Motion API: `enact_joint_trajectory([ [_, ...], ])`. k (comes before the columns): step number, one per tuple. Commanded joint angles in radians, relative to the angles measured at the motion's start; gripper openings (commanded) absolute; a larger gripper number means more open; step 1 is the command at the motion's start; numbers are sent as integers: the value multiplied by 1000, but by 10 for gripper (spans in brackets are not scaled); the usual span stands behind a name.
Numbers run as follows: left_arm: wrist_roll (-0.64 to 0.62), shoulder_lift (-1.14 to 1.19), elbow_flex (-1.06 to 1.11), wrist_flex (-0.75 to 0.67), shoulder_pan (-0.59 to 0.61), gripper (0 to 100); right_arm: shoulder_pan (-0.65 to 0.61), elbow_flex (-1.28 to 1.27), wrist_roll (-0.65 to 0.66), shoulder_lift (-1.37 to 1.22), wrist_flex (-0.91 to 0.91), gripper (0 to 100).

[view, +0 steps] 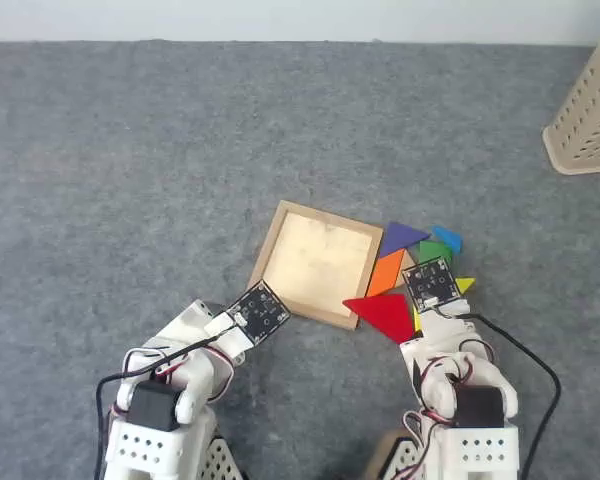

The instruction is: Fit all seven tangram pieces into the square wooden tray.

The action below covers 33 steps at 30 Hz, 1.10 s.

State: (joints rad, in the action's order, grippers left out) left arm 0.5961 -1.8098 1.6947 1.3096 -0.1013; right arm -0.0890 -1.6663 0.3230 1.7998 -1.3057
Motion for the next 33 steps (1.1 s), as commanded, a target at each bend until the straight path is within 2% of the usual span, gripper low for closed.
enact_joint_trajectory([
  [1,3,-17,-10,3,-5,29,-5,-17,9,16,-8,6],
  [31,3,-17,-10,3,-5,29,-10,-17,5,16,-7,6],
  [33,3,-17,-10,3,-5,29,-33,-17,9,16,47,6],
])
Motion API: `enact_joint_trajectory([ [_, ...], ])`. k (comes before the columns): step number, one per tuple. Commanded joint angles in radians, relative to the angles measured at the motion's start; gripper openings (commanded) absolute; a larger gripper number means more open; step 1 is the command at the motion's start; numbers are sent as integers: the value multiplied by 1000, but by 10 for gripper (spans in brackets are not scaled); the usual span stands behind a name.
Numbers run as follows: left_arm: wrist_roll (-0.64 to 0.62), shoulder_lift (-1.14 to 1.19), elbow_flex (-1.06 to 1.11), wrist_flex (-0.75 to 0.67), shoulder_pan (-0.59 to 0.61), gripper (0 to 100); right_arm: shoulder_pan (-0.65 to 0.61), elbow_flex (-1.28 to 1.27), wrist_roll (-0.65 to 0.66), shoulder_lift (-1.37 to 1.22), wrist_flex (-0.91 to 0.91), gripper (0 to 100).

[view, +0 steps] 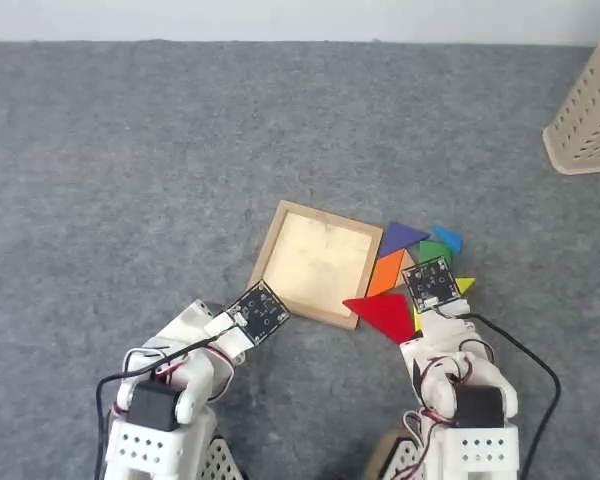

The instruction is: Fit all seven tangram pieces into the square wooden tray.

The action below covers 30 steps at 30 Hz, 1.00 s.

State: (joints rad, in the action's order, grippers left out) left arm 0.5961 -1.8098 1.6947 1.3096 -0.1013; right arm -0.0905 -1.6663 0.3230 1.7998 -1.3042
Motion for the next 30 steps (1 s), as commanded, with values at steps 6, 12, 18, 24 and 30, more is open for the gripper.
enact_joint_trajectory([
  [6,3,-17,-10,3,-11,29,108,26,11,16,255,6],
  [12,8,-17,-10,2,-31,28,364,71,11,15,595,6],
  [18,71,-17,-10,3,54,29,357,92,64,13,545,6],
  [24,72,-17,-10,14,61,29,292,238,68,10,294,6],
  [30,74,-17,-10,15,58,29,147,385,69,-200,168,6],
])
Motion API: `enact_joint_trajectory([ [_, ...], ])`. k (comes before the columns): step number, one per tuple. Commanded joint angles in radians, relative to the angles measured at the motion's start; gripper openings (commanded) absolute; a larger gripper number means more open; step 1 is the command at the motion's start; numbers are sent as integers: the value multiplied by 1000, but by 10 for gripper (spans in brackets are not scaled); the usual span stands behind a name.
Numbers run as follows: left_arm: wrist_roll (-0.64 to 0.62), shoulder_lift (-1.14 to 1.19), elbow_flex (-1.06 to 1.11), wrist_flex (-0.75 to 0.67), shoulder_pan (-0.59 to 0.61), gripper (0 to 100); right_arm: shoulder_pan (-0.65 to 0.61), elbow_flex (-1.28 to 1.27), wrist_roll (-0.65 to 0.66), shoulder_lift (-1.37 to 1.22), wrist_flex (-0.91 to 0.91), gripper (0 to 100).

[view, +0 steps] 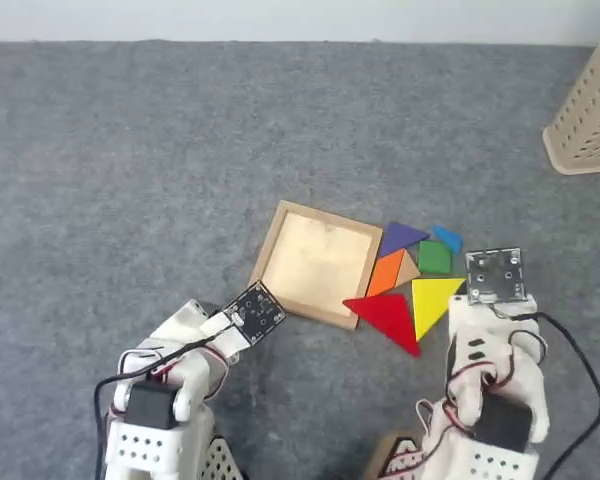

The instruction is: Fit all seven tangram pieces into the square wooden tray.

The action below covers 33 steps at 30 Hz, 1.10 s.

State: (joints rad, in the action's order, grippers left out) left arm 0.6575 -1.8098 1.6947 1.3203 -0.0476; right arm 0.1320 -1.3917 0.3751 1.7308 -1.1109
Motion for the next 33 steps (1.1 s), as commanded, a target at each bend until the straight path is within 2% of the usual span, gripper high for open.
enact_joint_trajectory([
  [1,12,-17,-10,5,6,29,-105,135,15,-200,-27,6],
  [6,12,-17,-10,5,8,29,-234,308,-61,-598,-51,6],
  [12,12,-17,-10,5,9,28,-331,499,-100,-1023,-94,10],
  [15,12,-17,-10,5,9,28,-429,572,-98,-1153,-170,79],
  [18,12,-17,-10,5,9,28,-515,585,-46,-1155,-219,118],
  [22,12,-17,-10,5,9,28,-542,517,32,-1041,-225,124],
  [25,12,-17,-10,5,9,28,-581,413,87,-960,-186,136],
  [27,12,-17,-10,5,9,28,-608,350,107,-931,-150,186],
  [30,12,-17,-10,5,9,28,-636,311,135,-943,-101,256],
  [33,12,-17,-10,5,9,28,-639,315,170,-1004,-62,270],
])
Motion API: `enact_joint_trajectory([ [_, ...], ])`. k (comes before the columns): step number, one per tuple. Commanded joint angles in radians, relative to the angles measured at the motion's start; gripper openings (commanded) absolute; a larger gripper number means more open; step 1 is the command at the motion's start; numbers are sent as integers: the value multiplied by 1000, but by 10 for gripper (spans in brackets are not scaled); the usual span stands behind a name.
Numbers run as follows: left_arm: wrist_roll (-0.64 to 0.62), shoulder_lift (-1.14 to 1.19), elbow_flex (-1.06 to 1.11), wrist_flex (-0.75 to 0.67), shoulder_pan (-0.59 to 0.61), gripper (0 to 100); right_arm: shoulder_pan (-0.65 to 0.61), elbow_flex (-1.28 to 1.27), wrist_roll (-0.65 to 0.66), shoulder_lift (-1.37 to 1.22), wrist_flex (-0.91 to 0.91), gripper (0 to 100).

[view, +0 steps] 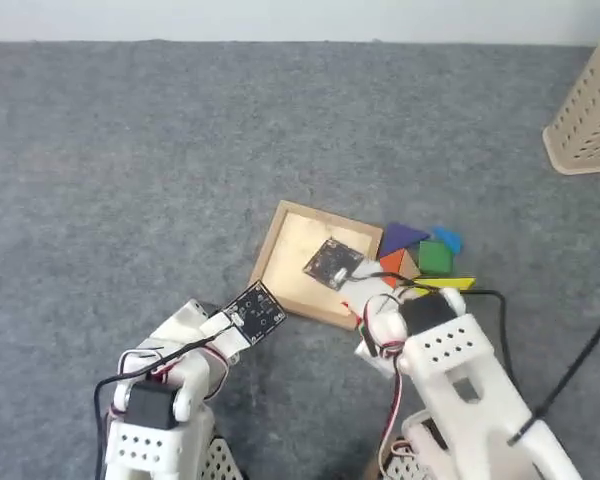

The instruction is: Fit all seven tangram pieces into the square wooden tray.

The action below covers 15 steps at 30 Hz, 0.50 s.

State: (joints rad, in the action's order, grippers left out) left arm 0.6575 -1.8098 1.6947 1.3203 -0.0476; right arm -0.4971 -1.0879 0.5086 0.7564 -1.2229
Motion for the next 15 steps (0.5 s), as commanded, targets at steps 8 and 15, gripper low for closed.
enact_joint_trajectory([
  [8,12,-17,-10,5,9,28,-8,51,46,-268,200,272],
  [15,12,-17,-10,5,9,28,81,51,38,-387,317,270],
])
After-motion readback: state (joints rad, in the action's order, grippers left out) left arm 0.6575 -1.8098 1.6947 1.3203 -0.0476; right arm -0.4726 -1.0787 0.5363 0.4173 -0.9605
